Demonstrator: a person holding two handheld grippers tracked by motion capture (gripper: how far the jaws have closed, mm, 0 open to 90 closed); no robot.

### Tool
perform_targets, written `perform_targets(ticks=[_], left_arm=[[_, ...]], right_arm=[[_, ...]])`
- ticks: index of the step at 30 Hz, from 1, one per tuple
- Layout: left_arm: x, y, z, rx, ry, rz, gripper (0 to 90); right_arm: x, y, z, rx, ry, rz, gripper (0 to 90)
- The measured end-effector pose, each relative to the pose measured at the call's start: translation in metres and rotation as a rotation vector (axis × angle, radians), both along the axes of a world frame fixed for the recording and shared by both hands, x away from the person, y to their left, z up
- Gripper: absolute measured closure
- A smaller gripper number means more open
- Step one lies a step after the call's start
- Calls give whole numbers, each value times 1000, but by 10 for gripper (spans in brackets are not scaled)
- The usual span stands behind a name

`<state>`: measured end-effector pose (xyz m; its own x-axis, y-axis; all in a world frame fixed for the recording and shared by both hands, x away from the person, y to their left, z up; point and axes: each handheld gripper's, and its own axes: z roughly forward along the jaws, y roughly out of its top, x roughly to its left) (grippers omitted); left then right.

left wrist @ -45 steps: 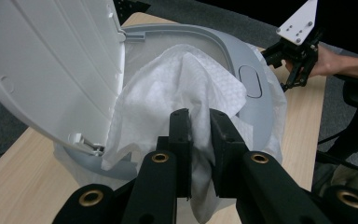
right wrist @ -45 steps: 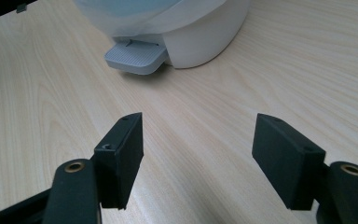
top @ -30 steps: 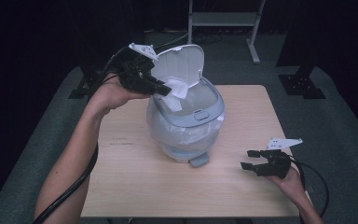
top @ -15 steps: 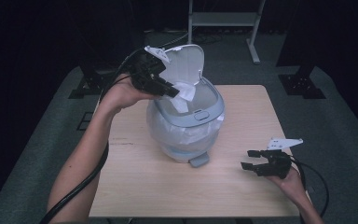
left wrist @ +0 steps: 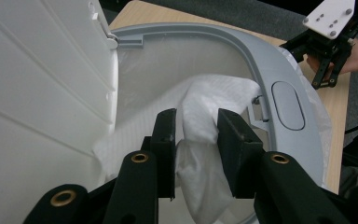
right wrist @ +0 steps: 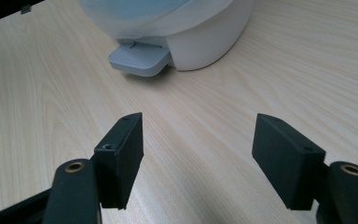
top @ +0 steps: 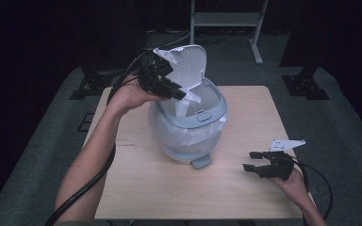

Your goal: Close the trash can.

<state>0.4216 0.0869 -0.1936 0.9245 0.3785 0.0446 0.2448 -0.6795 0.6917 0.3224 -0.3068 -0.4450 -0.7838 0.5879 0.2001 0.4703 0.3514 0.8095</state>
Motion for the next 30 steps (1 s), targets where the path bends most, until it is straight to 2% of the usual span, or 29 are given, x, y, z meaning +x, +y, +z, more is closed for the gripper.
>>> perform_targets(ticks=[4,8,12,22,30], left_arm=[[0,2,-2,-20,6,-2,658],[-1,7,-2,-41,4,0,609],[-3,10,-3,-45,9,4,609],[-14,35,-6,-86,27,24,600],[-23,54,-9,-101,25,42,593]], right_arm=[[0,1,-1,-7,5,2,324],[0,2,-3,-13,9,4,324],[0,2,-3,-14,12,5,325],[2,4,-5,-20,17,7,325],[2,7,-5,-26,23,8,325]])
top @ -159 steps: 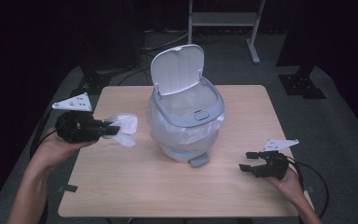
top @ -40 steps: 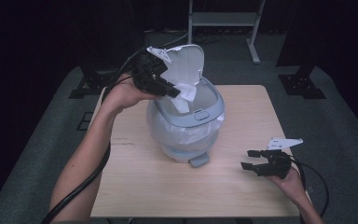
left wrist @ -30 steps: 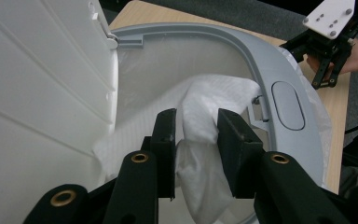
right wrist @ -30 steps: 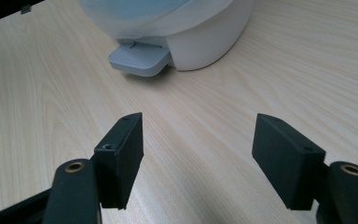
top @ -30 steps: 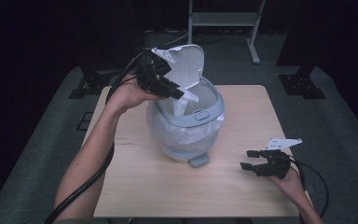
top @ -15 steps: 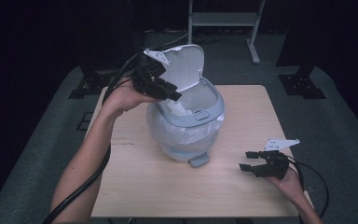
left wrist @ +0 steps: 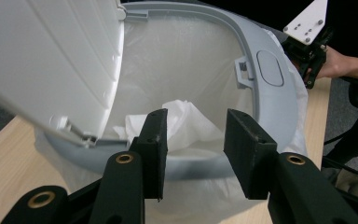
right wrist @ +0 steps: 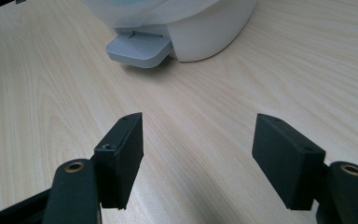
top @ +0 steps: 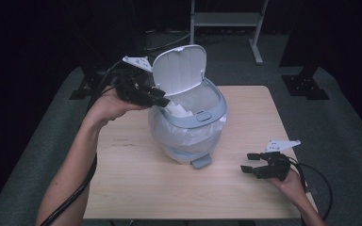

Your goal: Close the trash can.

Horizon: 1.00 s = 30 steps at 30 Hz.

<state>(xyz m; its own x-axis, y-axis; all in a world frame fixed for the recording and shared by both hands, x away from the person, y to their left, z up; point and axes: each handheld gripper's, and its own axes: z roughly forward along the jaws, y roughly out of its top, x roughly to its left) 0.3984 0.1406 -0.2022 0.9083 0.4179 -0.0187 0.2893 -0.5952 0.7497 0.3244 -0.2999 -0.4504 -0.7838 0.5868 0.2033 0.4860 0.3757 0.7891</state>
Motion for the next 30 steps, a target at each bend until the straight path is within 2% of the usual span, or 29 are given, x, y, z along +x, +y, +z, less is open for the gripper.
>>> perform_targets(ticks=[7,13,21,30], left_arm=[[-5,20,0,-10,-6,27,574],[-5,29,-4,-15,-6,42,570],[0,39,-10,-15,7,56,545],[7,50,-16,-26,2,82,500]], right_arm=[[0,-2,0,0,2,-9,324],[0,-3,-1,1,6,-16,324],[0,-4,-2,5,8,-21,325],[1,-5,-2,6,11,-29,325]])
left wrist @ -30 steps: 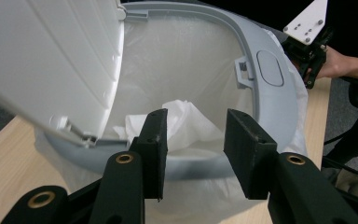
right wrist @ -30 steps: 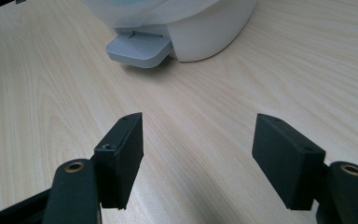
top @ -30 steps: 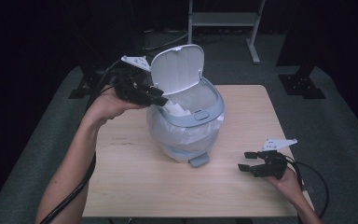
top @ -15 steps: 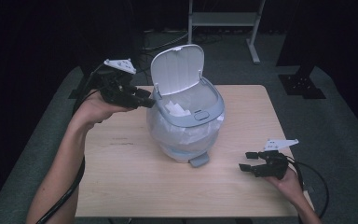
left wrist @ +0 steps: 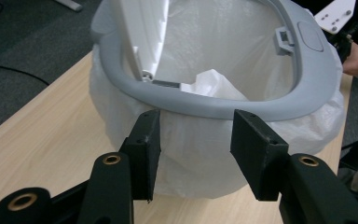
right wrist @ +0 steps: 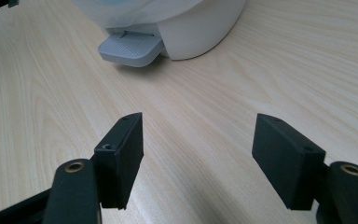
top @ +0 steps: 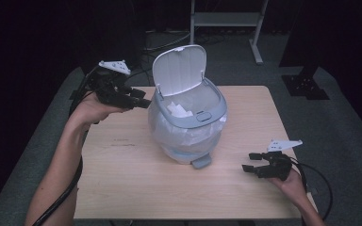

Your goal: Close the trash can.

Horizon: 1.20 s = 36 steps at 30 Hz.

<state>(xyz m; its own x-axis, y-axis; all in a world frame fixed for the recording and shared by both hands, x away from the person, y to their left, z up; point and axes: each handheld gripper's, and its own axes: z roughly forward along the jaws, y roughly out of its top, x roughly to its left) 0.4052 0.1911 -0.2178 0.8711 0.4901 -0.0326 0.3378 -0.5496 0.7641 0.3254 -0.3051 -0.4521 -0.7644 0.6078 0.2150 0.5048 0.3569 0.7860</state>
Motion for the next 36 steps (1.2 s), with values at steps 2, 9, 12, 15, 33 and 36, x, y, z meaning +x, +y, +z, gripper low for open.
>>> perform_targets(ticks=[2,9,12,15,33,36], left_arm=[[2,2,-2,-4,-5,8,482],[14,7,-6,0,-23,44,461],[19,8,-6,-1,-31,51,459],[25,7,-7,-17,-25,45,446],[56,5,-6,15,-37,81,475],[60,4,-5,20,-47,82,514]], right_arm=[[0,0,0,-1,1,-1,325],[1,-2,1,5,-4,-4,325],[2,-4,1,9,-4,-6,325],[2,-4,1,9,-3,-8,325],[3,-5,0,13,1,-2,347],[3,-5,0,15,0,-1,352]])
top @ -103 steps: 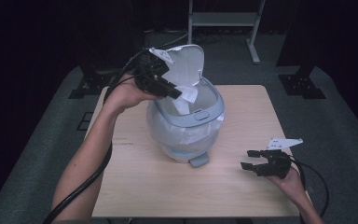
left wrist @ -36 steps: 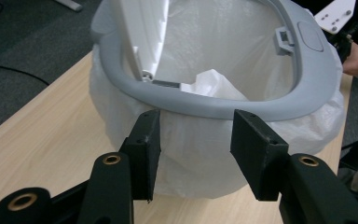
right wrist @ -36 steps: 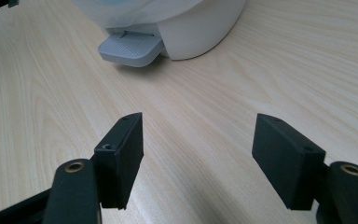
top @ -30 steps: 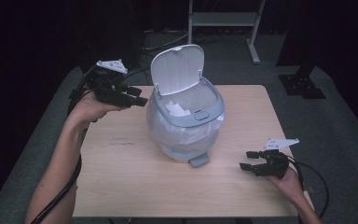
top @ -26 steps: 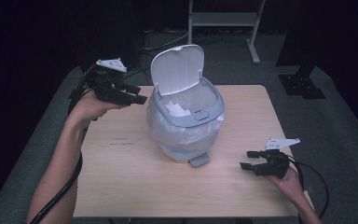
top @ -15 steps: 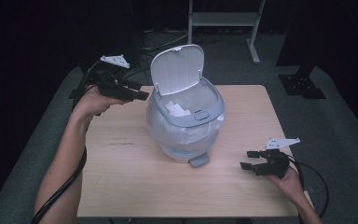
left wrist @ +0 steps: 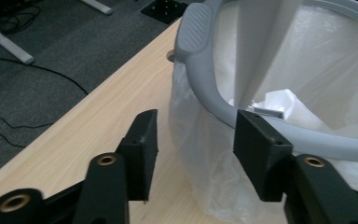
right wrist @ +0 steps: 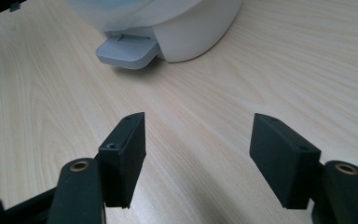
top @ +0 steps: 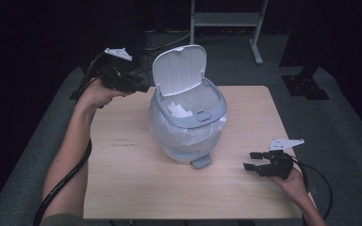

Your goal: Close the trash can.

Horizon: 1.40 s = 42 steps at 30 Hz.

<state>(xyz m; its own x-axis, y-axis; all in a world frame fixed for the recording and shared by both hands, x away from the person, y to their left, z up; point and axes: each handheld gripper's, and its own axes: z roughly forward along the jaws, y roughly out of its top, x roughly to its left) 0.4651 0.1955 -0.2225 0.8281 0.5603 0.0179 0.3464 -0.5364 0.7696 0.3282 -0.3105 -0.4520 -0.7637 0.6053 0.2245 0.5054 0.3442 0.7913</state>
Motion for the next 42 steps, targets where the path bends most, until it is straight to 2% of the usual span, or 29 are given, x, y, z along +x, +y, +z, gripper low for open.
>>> perform_targets(ticks=[8,14,22,26,32,38,42], left_arm=[[10,-8,3,4,-12,-22,667],[18,-15,6,-22,8,-33,699],[23,-25,10,-35,1,-56,716],[25,-28,11,-61,-1,-70,732],[25,-32,14,-50,12,-76,738],[24,-32,15,-63,30,-89,779],[19,-31,18,-83,29,-109,784]], right_arm=[[0,2,0,-7,0,8,363],[0,1,0,-5,-1,9,363],[0,0,1,-3,-7,11,366],[0,0,1,-5,-6,14,368],[0,-1,2,-1,-7,11,368],[0,1,1,-8,-4,19,368],[0,2,1,-8,-6,21,369]])
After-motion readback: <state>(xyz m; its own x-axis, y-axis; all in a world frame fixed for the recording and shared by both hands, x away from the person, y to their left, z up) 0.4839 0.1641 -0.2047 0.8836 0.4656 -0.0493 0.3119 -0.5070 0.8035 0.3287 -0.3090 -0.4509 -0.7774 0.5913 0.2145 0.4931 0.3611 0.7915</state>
